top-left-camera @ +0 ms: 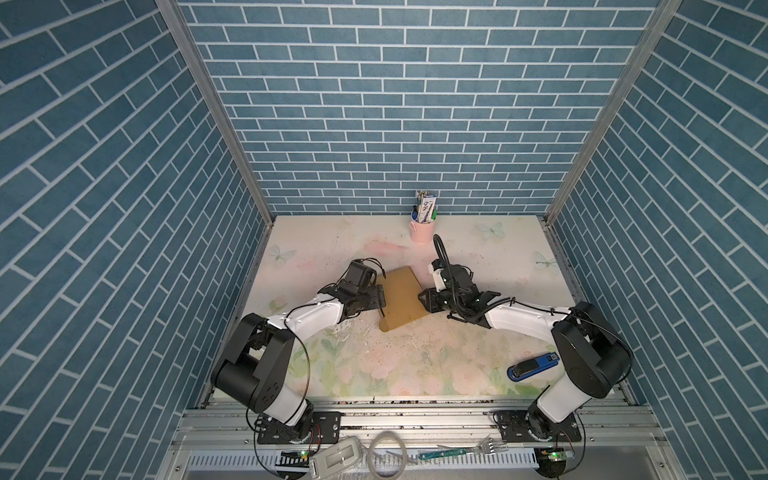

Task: Fold the paper box

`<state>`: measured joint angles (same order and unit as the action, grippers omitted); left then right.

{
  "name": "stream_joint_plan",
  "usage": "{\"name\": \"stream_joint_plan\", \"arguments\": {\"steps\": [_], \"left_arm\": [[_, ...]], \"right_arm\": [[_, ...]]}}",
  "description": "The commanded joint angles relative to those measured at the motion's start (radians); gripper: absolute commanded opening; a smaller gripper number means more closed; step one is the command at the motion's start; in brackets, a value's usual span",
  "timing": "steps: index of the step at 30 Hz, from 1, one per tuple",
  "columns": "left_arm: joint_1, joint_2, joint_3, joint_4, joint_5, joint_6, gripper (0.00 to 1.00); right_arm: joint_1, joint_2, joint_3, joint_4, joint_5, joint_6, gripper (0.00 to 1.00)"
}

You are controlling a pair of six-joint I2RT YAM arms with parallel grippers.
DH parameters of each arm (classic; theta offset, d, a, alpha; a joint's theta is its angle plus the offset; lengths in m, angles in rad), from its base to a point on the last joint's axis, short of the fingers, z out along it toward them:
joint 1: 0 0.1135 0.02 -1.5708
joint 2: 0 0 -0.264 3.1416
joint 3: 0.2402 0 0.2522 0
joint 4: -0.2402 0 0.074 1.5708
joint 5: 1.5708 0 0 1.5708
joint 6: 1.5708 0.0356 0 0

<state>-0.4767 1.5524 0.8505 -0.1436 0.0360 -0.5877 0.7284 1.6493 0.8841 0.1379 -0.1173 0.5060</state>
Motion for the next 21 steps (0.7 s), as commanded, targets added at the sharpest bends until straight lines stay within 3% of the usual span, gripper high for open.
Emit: {"name": "stream_joint_plan", "arguments": {"steps": [1,14,21], "left_arm": [[-0.004,0.028,0.025,0.034,0.016,0.012,0.8],[0.001,0.132,0.15,0.058,0.031,0.028,0.8],[0.05,0.195,0.222,0.061,0.063,0.039,0.8]], "right_arm": [[0.003,0.029,-0.017,0.066,-0.019,0.07,0.4],[0.034,0.112,0.018,0.185,0.024,0.181,0.39],[0.035,0.173,0.068,0.241,0.088,0.229,0.39]]}}
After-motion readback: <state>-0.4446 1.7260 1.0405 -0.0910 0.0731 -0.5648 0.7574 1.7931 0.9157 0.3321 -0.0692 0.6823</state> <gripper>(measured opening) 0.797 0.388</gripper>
